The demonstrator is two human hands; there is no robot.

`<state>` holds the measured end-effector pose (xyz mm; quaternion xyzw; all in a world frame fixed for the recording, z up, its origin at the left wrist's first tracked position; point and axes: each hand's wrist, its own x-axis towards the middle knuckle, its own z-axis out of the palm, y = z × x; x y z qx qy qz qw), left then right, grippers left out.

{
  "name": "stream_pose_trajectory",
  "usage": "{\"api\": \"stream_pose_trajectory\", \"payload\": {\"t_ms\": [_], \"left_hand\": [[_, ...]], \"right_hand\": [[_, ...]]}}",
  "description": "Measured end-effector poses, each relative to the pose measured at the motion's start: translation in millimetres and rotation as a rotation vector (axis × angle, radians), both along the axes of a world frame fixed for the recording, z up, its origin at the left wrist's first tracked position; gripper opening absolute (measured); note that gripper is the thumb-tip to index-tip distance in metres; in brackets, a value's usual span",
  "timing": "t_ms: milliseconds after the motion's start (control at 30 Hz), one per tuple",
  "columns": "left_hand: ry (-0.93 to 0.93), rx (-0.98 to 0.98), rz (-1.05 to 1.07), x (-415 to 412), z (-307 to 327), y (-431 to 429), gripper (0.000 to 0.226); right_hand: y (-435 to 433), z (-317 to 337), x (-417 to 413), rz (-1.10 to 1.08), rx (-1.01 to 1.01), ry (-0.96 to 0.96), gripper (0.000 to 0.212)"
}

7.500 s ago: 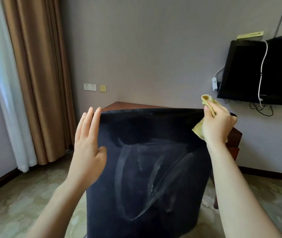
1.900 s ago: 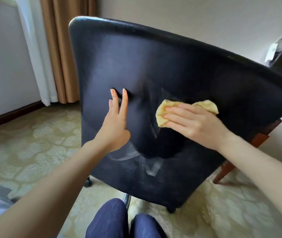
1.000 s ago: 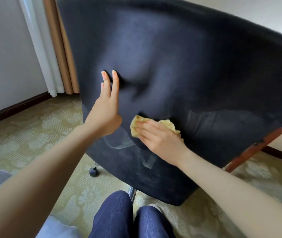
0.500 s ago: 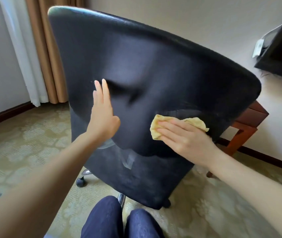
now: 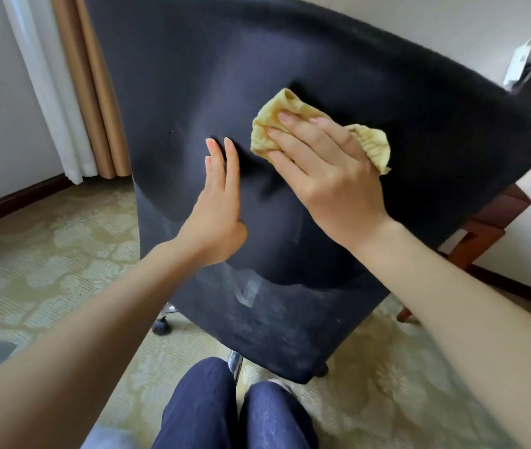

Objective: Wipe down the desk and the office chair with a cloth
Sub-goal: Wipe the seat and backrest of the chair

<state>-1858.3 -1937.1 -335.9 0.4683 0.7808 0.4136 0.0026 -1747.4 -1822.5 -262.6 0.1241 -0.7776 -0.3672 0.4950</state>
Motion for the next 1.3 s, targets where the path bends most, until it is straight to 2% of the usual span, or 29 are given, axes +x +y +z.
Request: {"api": "stream_pose_trajectory", "payload": {"t_ms": [267, 333, 500, 600, 767, 967, 1167, 1300], "left_hand": [[0.042, -0.054, 0.044, -11.3, 1.3, -5.3, 0.104], [0.028, -0.066, 0.068, -13.1, 2.7, -5.2, 0.103], [0.052, -0.173, 0.091, -26.5, 6.9, -12.9, 0.104], [0.050, -0.192, 0.114, -30.8, 10.2, -18.2, 0.103], [-0.012, -0.044, 0.153, -13.6, 10.8, -16.6, 0.099], [0.061, 0.185, -0.004, 20.1, 7.0, -10.0, 0.102], [0.108, 0.073, 0.021, 27.1, 9.8, -5.0, 0.104], [0.165, -0.010, 0.089, 26.5, 14.7, -3.9, 0.105]], "right_hand": [[-7.8, -88.6, -21.2, -0.029, -0.193, -0.131, 0.015], [-10.0, -109.7, -17.9, -0.079, -0.220, -0.221, 0.019], [-8.4, -155.5, 26.8, -0.492, 0.102, -0.663, 0.035], [-3.1, -160.6, 57.5, -0.446, 0.111, -0.748, 0.030], [3.9, -135.7, 96.2, -0.333, -0.006, -0.682, 0.035], [7.7, -62.2, 118.1, -0.271, -0.088, -0.530, 0.027], [4.4, 9.9, 111.0, -0.215, 0.012, -0.273, 0.022], [0.8, 27.0, 89.5, -0.120, 0.051, -0.109, 0.018]]}}
